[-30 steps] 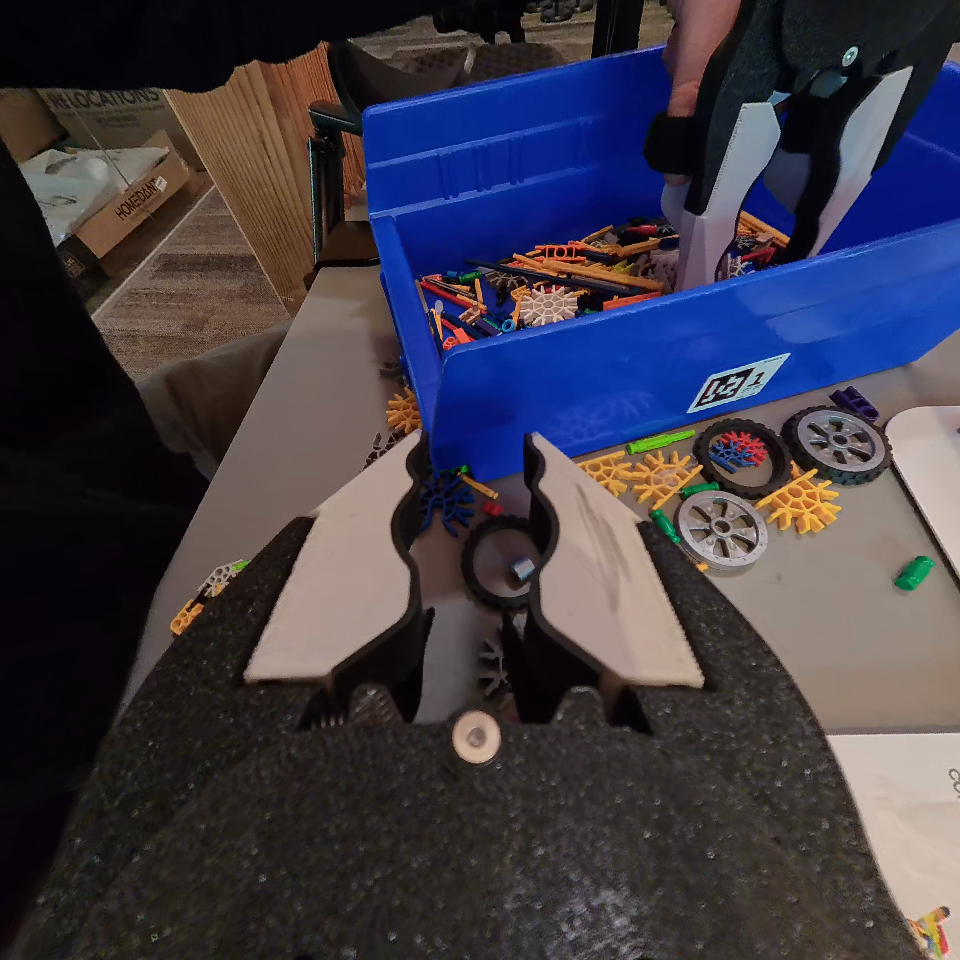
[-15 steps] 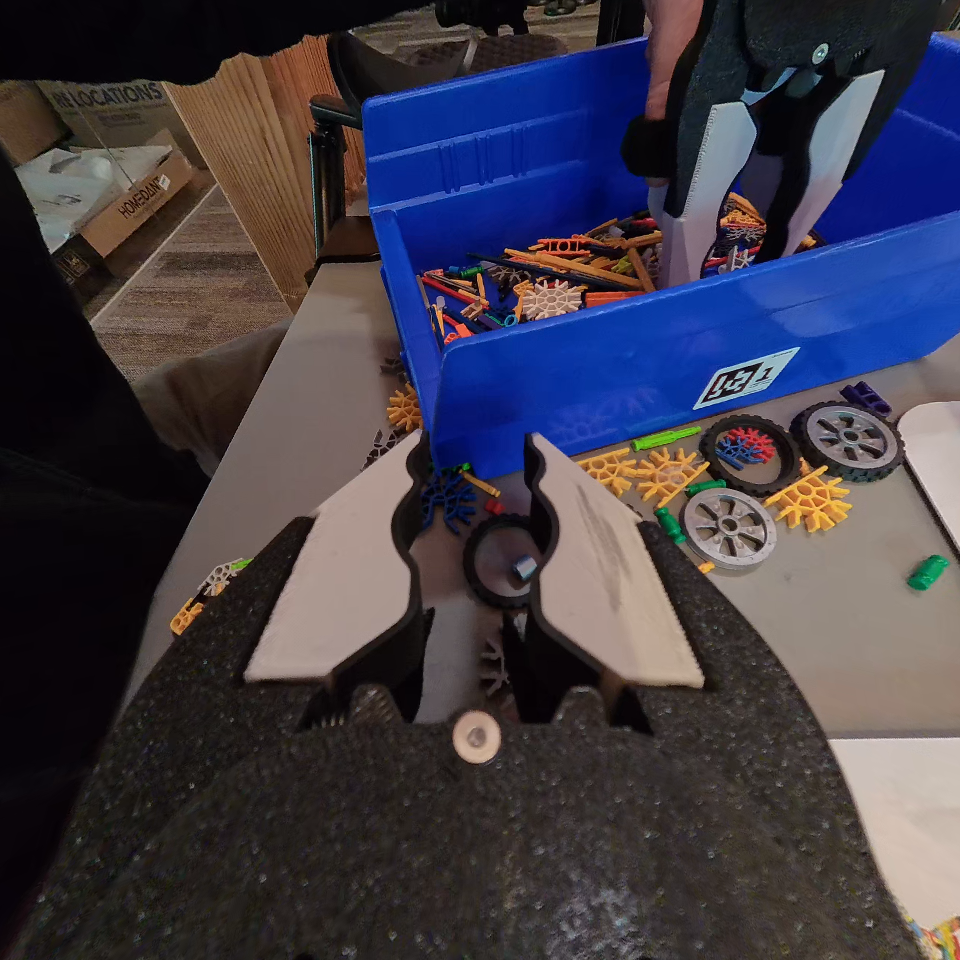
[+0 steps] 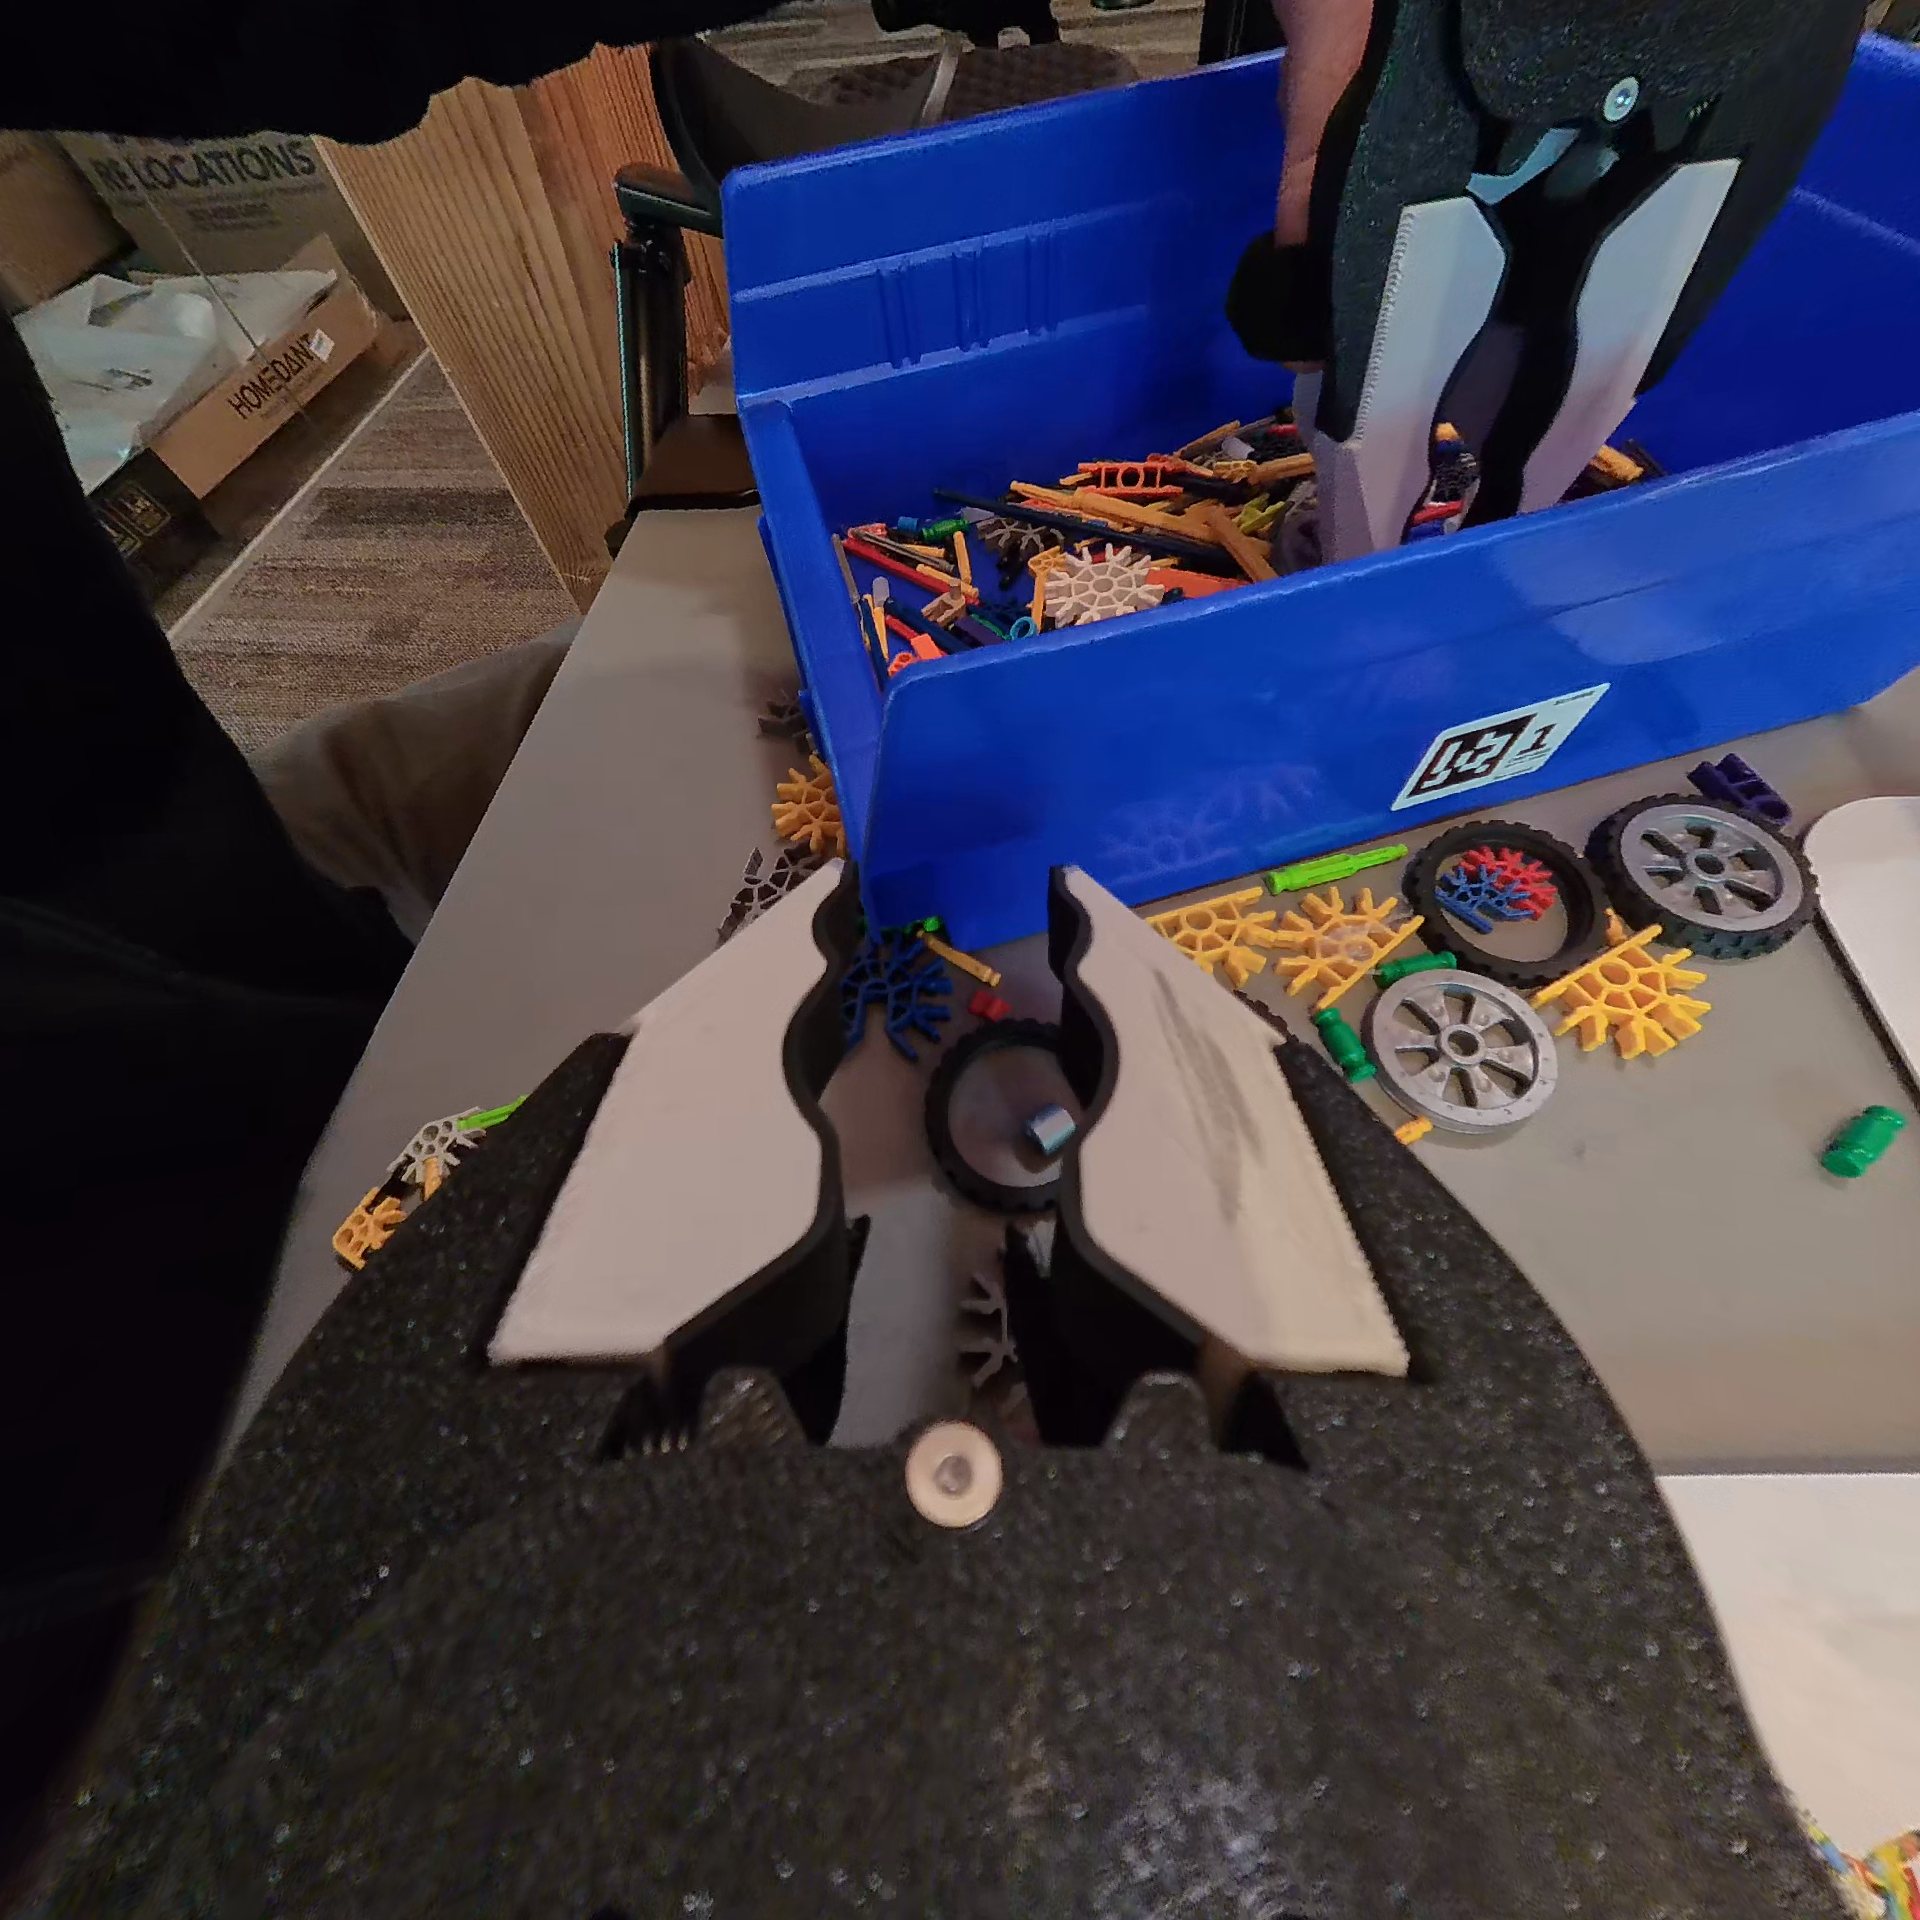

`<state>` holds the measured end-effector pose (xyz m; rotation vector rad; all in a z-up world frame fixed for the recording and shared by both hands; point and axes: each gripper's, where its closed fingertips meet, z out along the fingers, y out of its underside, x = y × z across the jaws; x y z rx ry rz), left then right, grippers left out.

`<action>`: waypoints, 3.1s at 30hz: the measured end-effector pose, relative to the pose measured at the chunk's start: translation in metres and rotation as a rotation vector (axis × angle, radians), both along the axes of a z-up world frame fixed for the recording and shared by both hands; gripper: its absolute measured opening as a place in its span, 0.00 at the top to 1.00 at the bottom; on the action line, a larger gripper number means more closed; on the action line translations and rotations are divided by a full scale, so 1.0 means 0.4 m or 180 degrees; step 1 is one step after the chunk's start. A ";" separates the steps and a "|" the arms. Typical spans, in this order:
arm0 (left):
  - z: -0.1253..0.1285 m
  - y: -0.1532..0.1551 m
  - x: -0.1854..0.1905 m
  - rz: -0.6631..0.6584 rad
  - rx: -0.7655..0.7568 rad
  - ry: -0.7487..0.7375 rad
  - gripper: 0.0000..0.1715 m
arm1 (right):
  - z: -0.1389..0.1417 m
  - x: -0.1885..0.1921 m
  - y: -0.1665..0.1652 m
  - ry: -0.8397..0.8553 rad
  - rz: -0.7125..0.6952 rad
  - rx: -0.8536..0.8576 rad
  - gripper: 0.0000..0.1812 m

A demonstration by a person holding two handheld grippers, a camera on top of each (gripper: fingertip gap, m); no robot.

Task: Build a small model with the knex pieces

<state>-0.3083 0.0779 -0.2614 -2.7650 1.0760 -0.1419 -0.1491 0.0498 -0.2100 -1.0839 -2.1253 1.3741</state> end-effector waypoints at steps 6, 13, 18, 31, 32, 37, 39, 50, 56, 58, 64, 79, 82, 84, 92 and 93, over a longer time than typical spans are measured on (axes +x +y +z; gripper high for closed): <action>0.004 -0.029 0.028 -0.0134 -0.0073 -0.0085 0.81 | -0.003 0.000 0.002 -0.0009 -0.0004 0.0008 0.81; 0.038 -0.030 -0.010 0.0005 0.0075 -0.0039 0.70 | -0.005 -0.001 0.001 -0.0018 0.0000 0.0000 0.81; 0.063 -0.036 -0.069 0.0159 0.0073 0.0129 0.64 | -0.007 0.000 0.000 -0.0024 0.0006 -0.0001 0.81; 0.036 -0.070 -0.257 0.0378 -0.0551 0.1097 0.60 | -0.009 0.001 -0.002 -0.0031 0.0021 -0.0011 0.81; 0.030 -0.079 -0.260 0.0365 -0.0633 0.1111 0.60 | -0.008 0.001 -0.001 -0.0031 0.0021 -0.0012 0.81; 0.011 -0.086 -0.256 0.0334 -0.0735 0.1085 0.68 | -0.007 0.002 -0.001 -0.0026 0.0022 -0.0016 0.81; 0.010 -0.084 -0.262 0.0332 -0.0712 0.1114 0.73 | -0.005 0.002 -0.002 -0.0022 0.0027 -0.0027 0.81; 0.004 -0.090 -0.253 0.0263 -0.0641 0.0993 0.89 | -0.019 -0.001 0.000 -0.0070 0.0021 -0.0035 0.81; 0.009 -0.098 -0.236 0.0234 -0.0638 0.0858 0.90 | -0.020 -0.001 0.001 -0.0076 0.0018 -0.0037 0.81; 0.012 -0.098 -0.241 0.0224 -0.0621 0.0912 0.88 | -0.021 -0.001 0.001 -0.0078 0.0019 -0.0041 0.81; 0.018 -0.088 -0.261 0.0302 -0.0552 0.1009 0.74 | -0.023 -0.001 0.002 -0.0087 0.0021 -0.0046 0.81; -0.001 -0.071 -0.223 -0.0065 -0.0681 0.1102 0.83 | -0.028 -0.001 0.001 -0.0107 0.0025 -0.0034 0.81; 0.003 -0.055 -0.196 -0.0127 -0.0609 0.1016 0.83 | -0.028 -0.001 0.001 -0.0107 0.0026 -0.0035 0.81; 0.007 -0.037 -0.173 -0.0170 -0.0519 0.0913 0.84 | -0.028 -0.001 0.001 -0.0107 0.0026 -0.0035 0.81; 0.064 0.022 -0.169 -0.0046 -0.0078 0.0782 0.83 | -0.028 -0.001 0.001 -0.0105 0.0030 -0.0037 0.81; 0.072 0.024 -0.180 0.0001 -0.0042 0.0793 0.82 | -0.028 -0.001 0.001 -0.0107 0.0030 -0.0038 0.81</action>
